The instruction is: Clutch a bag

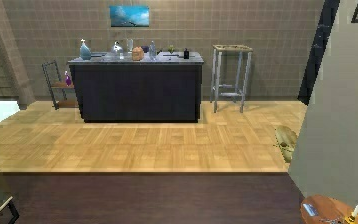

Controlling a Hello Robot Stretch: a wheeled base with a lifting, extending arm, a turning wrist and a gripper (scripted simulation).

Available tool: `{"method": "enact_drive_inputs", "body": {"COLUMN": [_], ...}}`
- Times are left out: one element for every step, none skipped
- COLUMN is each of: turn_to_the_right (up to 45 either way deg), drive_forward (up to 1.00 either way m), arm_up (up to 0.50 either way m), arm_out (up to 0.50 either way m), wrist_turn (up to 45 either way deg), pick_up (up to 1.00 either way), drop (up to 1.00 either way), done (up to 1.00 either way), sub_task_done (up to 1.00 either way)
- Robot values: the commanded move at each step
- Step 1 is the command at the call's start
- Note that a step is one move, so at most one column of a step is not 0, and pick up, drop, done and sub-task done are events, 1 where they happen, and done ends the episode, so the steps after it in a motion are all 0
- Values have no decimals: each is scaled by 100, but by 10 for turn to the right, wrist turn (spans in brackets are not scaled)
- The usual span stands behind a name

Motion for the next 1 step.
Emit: {"method": "enact_drive_inputs", "body": {"turn_to_the_right": [0], "drive_forward": [0], "arm_up": [0], "arm_out": [0], "wrist_turn": [450], "pick_up": [0], "drop": [0], "done": [0], "sub_task_done": [0]}}
